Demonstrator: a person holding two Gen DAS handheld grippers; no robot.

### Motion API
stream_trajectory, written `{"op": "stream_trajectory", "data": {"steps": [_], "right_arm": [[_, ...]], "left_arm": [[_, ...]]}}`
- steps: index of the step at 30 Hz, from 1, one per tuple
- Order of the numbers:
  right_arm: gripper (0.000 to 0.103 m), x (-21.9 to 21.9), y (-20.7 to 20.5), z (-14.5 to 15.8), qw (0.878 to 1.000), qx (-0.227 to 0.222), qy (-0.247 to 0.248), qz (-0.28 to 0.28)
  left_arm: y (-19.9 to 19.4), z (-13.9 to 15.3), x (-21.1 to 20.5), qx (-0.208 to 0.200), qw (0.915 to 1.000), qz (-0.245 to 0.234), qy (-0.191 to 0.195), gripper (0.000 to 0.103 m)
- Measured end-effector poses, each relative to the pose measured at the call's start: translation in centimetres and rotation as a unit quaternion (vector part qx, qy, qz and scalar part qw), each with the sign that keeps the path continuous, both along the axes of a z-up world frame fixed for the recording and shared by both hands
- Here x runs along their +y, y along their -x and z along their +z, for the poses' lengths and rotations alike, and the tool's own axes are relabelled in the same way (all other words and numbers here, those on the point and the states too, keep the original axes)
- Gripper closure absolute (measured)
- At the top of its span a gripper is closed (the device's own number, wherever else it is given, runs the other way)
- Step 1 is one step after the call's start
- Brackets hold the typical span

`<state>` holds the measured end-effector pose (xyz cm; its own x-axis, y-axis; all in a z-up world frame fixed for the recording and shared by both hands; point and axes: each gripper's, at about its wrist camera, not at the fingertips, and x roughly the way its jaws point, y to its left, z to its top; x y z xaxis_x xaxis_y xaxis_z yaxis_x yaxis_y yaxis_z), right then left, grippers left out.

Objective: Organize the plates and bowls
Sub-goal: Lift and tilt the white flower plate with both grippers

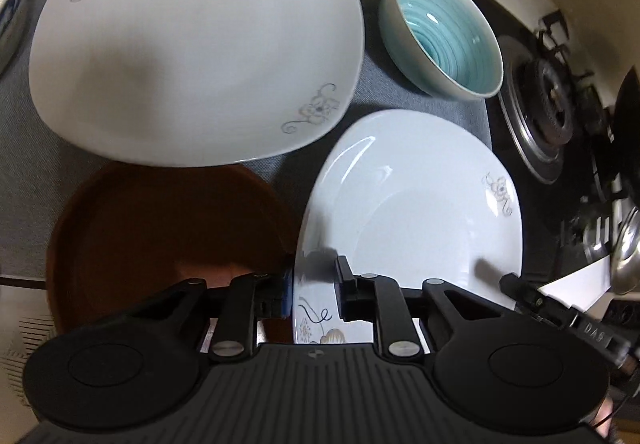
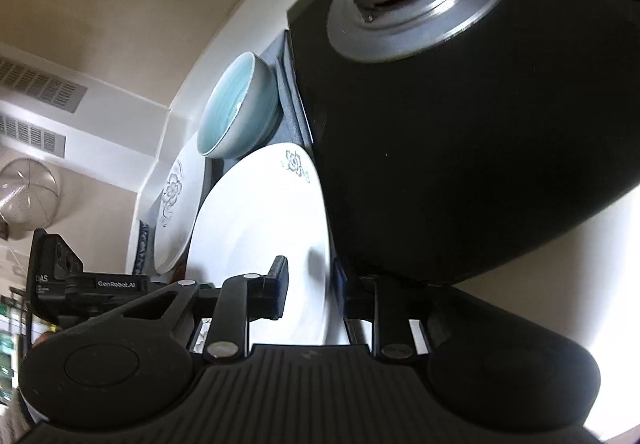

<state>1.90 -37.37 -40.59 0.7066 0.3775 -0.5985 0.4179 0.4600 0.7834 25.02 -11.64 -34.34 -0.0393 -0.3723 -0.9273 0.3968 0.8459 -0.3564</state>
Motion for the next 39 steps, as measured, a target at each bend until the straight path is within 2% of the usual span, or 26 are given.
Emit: {"op": "stream_trajectory", "data": {"steps": [3,4,9,14,18,21,23,24,27,28,29,31,35,39], "right_arm": [[0.086,-0.5,-0.6,1.0,0.999,0.001,0.038,0.039],[0.087,-0.9,-0.5,1.2,0.999,-0.001,0.036,0.039],[0.087,-2.4,1.0,2.3,0.998,-0.011,0.039,0.051],[0.087,-3.9,2.0,2.0,0.997,-0.006,0.049,0.061],[0.088,-4.7,2.0,0.9,0.997,-0.003,0.03,0.066],[0.088,-4.6,1.4,0.8,0.995,-0.003,0.038,0.087],[0.086,-4.5,1.0,0.4,0.995,0.001,0.026,0.098],[0.086,-4.4,0.6,0.2,0.995,-0.001,0.023,0.1],[0.083,-4.5,0.6,-0.1,0.996,-0.005,0.008,0.088],[0.083,-4.5,0.6,-0.2,0.996,-0.007,0.008,0.086],[0.083,-4.4,0.6,0.0,0.996,-0.009,0.015,0.088],[0.084,-4.2,0.9,0.3,0.995,-0.009,0.033,0.092],[0.084,-4.7,1.5,-0.2,0.997,-0.003,0.007,0.083],[0.08,-5.1,1.5,-1.0,0.997,-0.006,-0.03,0.076]], "left_arm": [[0.8,1.1,0.2,-0.007,0.9999,0.007,0.011,0.083],[1.2,1.3,0.2,-0.006,0.9999,0.009,0.013,0.083],[3.4,1.6,-0.4,-0.01,0.9993,0.031,0.017,0.083],[5.0,0.4,-2.2,-0.003,0.9991,0.041,0.014,0.08],[5.8,-0.4,-3.3,-0.015,0.9998,0.015,-0.002,0.074],[5.7,-0.5,-3.6,-0.02,0.9997,0.012,-0.002,0.075],[5.5,-0.6,-3.7,-0.016,0.9998,0.011,0.001,0.075],[5.3,-0.7,-3.7,-0.013,0.9998,0.014,0.003,0.074],[5.8,-0.7,-3.2,-0.011,0.9996,0.022,0.013,0.061],[6.1,-0.6,-3.6,-0.022,0.9997,0.013,0.005,0.063],[6.5,-0.4,-3.9,-0.035,0.9993,0.008,-0.009,0.07],[7.1,-0.2,-4.2,-0.046,0.9986,0.002,-0.026,0.07],[7.1,-0.5,-3.3,-0.034,0.9993,0.011,-0.01,0.074],[6.8,-0.6,-2.9,-0.032,0.9993,0.022,-0.001,0.072]]}}
